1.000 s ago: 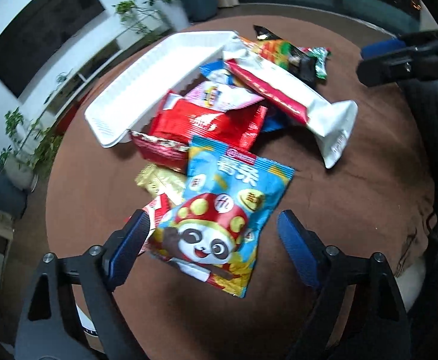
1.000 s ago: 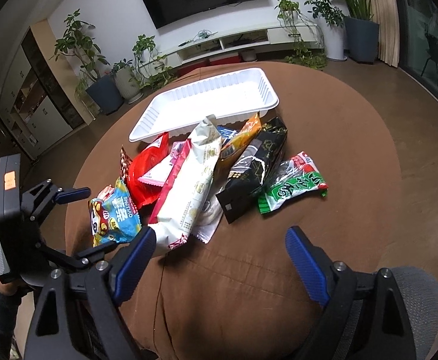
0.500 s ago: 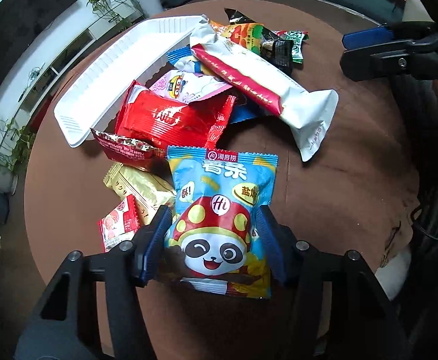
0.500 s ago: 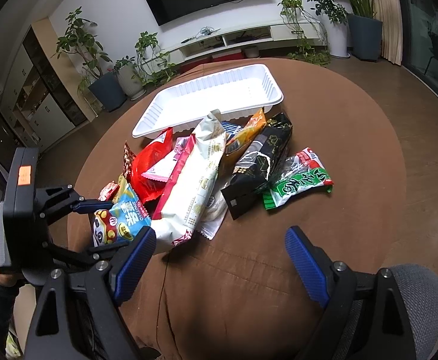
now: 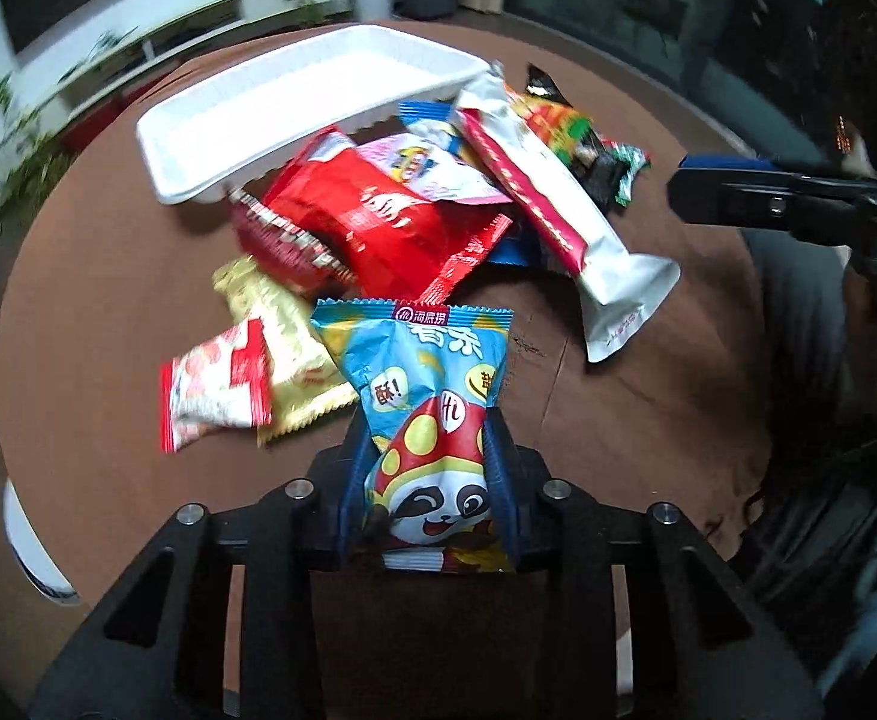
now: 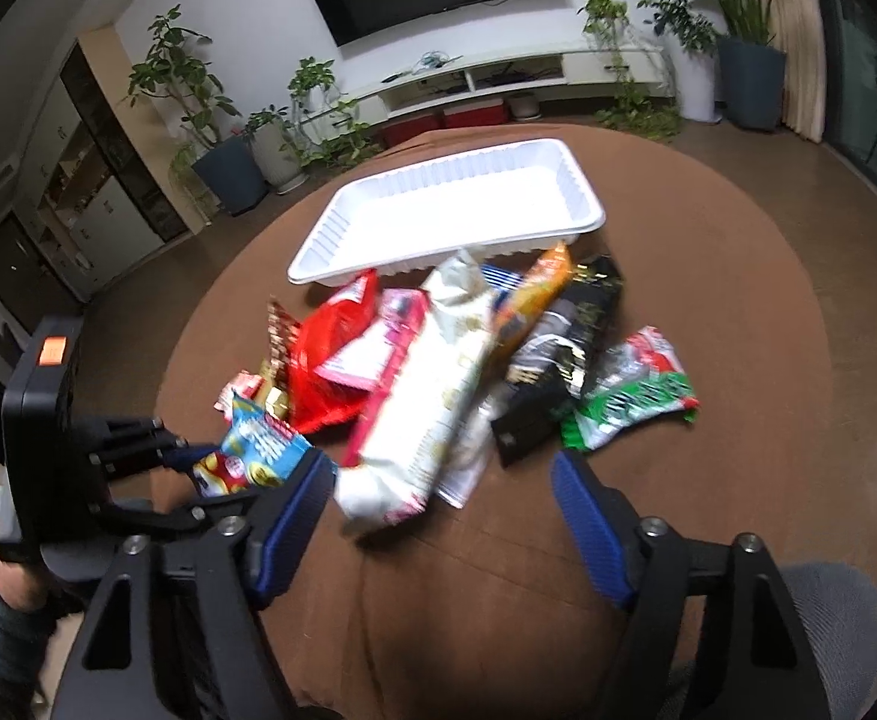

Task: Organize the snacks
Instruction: 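Lift the panda bag with the left gripper while the right gripper grasps the white-red long wrapper, then carry both packets over the white tray and open both grippers to drop them, then withdraw both grippers from the tray back toward the snack pile, then grasp the red-and-white square packet with the left gripper, then lift the square packet with the left gripper while the right gripper grasps the black packet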

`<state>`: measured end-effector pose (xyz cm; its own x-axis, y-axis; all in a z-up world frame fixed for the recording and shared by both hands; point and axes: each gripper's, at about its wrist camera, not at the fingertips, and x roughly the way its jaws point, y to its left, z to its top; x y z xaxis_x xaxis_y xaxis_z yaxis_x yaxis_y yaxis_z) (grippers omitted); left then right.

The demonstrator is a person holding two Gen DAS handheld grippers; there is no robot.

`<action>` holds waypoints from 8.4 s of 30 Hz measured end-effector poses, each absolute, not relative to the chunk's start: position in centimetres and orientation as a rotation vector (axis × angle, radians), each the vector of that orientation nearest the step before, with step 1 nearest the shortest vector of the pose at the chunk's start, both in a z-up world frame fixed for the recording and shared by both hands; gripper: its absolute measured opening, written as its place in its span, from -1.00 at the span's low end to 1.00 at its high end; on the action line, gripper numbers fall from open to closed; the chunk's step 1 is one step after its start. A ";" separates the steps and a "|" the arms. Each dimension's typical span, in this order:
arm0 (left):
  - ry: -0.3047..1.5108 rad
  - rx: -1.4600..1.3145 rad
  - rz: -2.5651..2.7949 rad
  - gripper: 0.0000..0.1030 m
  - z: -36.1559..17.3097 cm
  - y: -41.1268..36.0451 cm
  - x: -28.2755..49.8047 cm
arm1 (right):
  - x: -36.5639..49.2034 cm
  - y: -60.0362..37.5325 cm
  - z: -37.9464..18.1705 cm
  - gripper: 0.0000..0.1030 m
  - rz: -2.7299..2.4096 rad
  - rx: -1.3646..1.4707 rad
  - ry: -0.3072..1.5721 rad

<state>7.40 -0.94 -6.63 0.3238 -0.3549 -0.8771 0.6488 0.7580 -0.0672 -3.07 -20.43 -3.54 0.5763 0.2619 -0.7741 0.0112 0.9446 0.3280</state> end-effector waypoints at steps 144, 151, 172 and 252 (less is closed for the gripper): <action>0.937 0.680 -0.870 0.99 -7.1 3.5 11.0 | -3.7 -25.5 -5.9 0.82 0.321 0.606 0.926; 0.987 0.751 -0.984 0.91 -8.3 2.2 13.6 | -3.4 -25.2 -6.4 0.82 0.322 0.603 0.955; 1.111 0.683 -0.964 0.11 -9.5 1.5 12.6 | -3.6 -26.2 -7.5 0.81 0.235 0.629 1.006; 1.081 -0.214 -0.686 -0.37 -7.4 7.7 3.9 | 6.0 -27.0 -7.4 -0.60 0.134 0.440 1.124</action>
<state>3.92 7.69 -7.35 0.2891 -0.6095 -0.7382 0.4089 0.7759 -0.4805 5.98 -26.96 -7.38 0.4347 0.3218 -0.8411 0.1144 0.9067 0.4060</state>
